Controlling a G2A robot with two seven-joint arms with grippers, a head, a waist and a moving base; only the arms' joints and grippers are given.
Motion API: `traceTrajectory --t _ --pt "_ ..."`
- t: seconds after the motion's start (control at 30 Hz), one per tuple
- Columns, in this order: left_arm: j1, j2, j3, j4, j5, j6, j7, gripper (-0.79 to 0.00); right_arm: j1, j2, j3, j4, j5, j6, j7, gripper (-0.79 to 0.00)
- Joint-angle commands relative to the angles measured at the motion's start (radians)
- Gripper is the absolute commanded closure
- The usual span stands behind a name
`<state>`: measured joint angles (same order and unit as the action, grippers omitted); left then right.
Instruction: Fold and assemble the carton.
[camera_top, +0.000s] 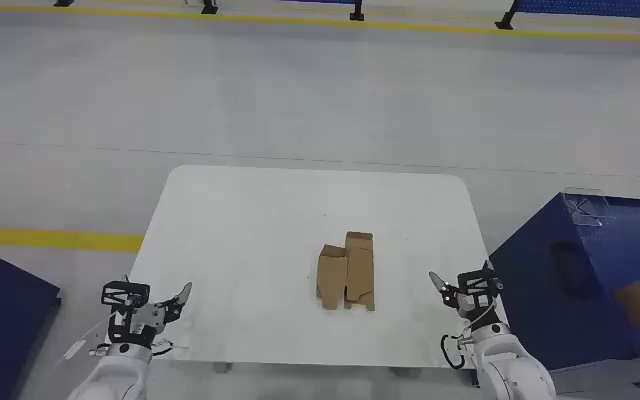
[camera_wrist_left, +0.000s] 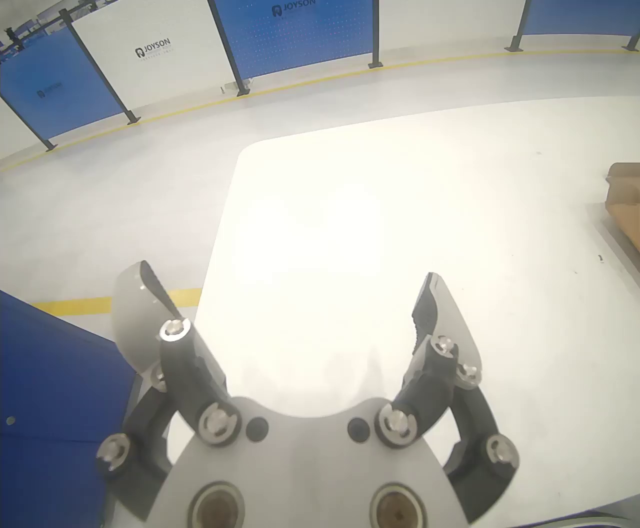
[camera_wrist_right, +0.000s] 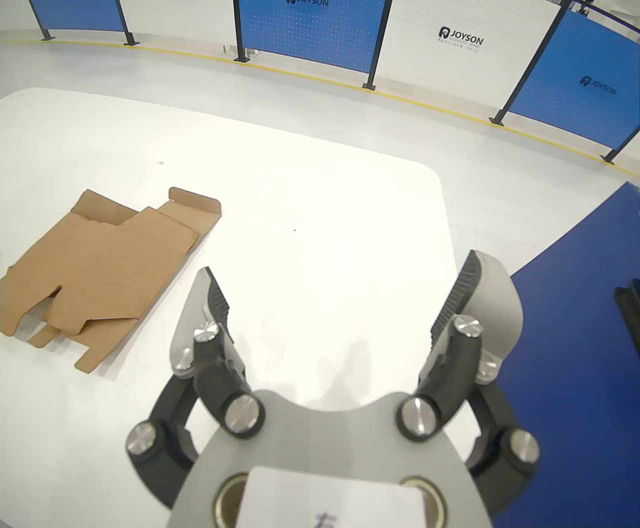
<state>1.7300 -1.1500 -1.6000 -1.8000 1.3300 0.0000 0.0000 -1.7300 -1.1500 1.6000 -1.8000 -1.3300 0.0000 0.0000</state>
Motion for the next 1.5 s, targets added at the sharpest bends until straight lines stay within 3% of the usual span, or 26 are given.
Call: traceTrajectory --t 0.0,0.7,0.77,0.93,1.0,1.1,1.27,1.47 --pt "0.0 0.0 0.0 0.0 0.0 0.0 0.0 -0.785 0.0 0.0 0.0 0.0 0.0 0.0 0.0 -0.785" --pt "0.0 0.0 0.0 0.0 0.0 0.0 0.0 -0.785 0.0 0.0 0.0 0.0 0.0 0.0 0.0 -0.784" --pt "-0.009 0.0 0.017 -0.015 -0.034 -0.043 -0.06 -0.785 0.0 0.0 0.0 0.0 0.0 0.0 0.0 -0.785" --pt "-0.11 -0.007 0.061 -0.136 -0.436 -0.217 -0.345 -0.785 0.0 0.0 0.0 0.0 0.0 0.0 0.0 -0.785" --pt "-0.163 -0.014 0.084 -0.154 -0.644 -0.186 -0.431 -0.785 0.0 0.0 0.0 0.0 0.0 0.0 0.0 -0.785" --pt "-0.285 -0.023 0.156 -0.154 -0.91 -0.105 -0.642 -0.785 0.0 0.0 0.0 0.0 0.0 0.0 0.0 -0.785" --pt "-0.521 -0.041 0.282 0.039 -1.315 -0.074 -0.91 -0.785 0.0 0.0 0.0 0.0 0.0 0.0 0.0 -0.785" --pt "-0.712 -0.089 0.518 0.291 -1.399 -0.055 -0.906 -0.785 0.0 0.0 0.0 0.0 0.0 0.0 0.0 -0.785"
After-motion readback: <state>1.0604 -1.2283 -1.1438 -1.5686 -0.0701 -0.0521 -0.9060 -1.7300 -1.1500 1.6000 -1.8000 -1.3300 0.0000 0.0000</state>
